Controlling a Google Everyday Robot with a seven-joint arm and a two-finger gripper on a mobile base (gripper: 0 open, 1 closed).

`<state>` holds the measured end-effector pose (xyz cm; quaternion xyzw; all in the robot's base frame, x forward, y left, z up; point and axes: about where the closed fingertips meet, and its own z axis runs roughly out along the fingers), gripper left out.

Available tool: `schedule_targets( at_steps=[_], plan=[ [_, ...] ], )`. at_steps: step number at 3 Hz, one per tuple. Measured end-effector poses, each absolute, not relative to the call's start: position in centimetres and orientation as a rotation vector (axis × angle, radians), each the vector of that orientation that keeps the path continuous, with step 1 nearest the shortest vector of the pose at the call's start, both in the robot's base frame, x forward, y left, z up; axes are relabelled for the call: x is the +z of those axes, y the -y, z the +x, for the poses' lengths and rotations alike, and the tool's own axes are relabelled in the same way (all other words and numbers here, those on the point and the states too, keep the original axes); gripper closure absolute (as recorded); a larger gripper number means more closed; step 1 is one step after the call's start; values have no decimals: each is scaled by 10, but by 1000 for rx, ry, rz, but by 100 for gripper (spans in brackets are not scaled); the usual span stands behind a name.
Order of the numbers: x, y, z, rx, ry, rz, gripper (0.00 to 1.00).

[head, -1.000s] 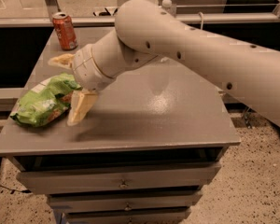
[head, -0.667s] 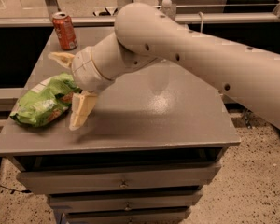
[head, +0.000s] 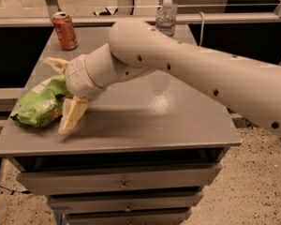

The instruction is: Move green rice chip bag near water bottle

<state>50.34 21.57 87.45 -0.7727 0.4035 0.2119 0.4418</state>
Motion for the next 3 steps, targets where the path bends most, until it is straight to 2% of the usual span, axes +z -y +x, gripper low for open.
schedule_targets(
  at_steps=[1, 3],
  plan=[
    [863, -225, 504, 541, -1029, -1899, 18],
    [851, -229, 505, 546, -1094, -1863, 65]
  ],
)
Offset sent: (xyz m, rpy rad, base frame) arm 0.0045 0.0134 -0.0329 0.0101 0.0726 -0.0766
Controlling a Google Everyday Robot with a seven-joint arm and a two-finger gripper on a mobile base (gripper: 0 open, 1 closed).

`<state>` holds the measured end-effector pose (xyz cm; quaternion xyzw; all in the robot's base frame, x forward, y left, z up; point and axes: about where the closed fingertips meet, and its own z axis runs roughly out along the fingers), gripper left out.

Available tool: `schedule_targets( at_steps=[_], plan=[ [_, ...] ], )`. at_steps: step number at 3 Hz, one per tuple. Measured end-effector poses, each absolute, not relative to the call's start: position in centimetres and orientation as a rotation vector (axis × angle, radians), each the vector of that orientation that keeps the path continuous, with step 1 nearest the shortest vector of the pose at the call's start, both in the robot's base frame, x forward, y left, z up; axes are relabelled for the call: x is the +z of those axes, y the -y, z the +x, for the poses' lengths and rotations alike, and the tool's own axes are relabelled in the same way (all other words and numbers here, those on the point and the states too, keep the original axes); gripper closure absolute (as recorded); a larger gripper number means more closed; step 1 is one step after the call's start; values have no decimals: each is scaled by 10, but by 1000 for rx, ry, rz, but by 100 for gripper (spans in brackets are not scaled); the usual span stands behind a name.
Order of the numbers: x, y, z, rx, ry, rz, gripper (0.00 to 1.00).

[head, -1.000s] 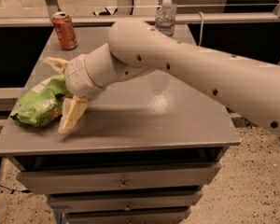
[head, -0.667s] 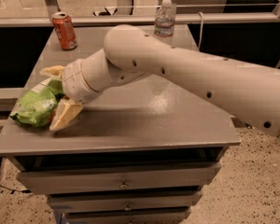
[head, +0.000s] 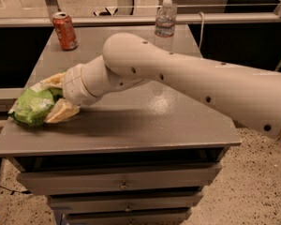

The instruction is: Move green rice chip bag near water bottle

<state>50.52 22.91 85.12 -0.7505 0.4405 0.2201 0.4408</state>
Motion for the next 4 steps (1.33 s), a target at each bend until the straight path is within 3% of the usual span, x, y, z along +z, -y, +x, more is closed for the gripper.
schedule_targets(
  at_steps=[1, 2, 4],
  plan=[
    [859, -225, 506, 520, -1115, -1839, 88],
    [891, -206, 511, 425, -1115, -1816, 100],
    [943, -112, 514, 351, -1076, -1751, 100]
  ],
)
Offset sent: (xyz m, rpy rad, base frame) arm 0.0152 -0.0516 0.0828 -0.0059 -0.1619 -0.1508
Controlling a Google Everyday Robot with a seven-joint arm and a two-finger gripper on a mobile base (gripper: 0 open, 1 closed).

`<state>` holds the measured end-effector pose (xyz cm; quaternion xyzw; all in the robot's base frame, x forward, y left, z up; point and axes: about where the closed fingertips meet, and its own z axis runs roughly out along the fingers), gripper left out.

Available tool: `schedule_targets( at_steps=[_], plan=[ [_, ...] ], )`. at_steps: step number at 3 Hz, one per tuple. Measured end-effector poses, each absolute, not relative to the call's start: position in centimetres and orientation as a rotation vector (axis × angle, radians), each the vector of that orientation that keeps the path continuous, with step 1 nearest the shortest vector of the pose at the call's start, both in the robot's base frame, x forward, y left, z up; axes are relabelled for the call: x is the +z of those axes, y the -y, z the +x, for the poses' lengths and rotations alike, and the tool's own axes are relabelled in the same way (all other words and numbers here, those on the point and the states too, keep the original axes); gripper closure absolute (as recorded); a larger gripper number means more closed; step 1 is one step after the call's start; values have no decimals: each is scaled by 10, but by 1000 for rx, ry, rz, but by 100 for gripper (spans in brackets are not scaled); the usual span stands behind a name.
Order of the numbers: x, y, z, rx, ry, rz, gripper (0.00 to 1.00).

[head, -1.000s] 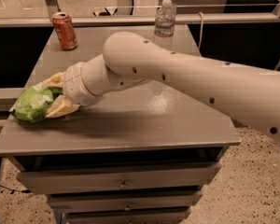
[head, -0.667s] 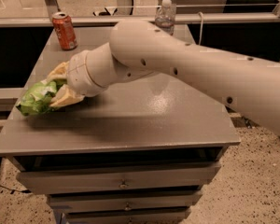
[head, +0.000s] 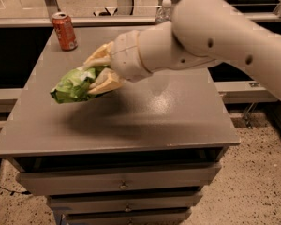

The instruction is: Move green rice chip bag near water bottle

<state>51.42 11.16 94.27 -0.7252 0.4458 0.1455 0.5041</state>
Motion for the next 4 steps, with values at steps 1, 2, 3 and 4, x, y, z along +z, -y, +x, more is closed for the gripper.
schedule_targets(
  at_steps=[1, 2, 3, 4],
  plan=[
    [945, -90, 514, 313, -1075, -1745, 100],
    [947, -89, 513, 321, -1048, -1762, 100],
    [959, -67, 523, 281, -1026, -1836, 100],
    [981, -23, 530, 219, -1027, -1918, 100]
  ],
)
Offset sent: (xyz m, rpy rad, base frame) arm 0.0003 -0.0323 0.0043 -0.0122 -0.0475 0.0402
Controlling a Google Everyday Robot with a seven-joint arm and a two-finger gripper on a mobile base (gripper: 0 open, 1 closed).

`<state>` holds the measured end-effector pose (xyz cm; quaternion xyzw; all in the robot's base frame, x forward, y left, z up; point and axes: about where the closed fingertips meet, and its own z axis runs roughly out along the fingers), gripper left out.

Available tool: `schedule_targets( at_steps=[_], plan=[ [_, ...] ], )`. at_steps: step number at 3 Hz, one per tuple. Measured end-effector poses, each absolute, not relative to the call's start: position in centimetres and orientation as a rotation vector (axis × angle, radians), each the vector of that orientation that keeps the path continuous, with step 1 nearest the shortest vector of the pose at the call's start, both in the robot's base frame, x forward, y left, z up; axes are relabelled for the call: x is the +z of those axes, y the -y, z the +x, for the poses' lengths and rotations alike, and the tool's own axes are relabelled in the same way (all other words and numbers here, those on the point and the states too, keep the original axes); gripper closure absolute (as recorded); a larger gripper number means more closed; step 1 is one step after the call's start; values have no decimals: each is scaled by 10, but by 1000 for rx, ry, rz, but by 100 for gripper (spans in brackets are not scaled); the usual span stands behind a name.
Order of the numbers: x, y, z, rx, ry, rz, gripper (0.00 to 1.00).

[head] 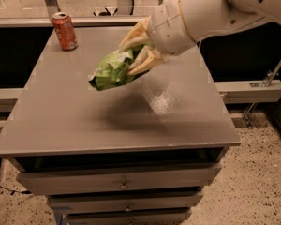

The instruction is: Move green rice chip bag near water bottle

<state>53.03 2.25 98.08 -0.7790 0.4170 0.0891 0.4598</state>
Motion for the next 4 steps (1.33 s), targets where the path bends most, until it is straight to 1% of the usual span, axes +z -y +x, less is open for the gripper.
schedule_targets(
  at_steps=[2, 3, 4],
  plan=[
    [1020, 64, 518, 70, -1094, -1919, 100],
    [1018, 61, 518, 75, -1088, -1921, 100],
    [995, 76, 513, 88, -1096, -1942, 100]
  ],
)
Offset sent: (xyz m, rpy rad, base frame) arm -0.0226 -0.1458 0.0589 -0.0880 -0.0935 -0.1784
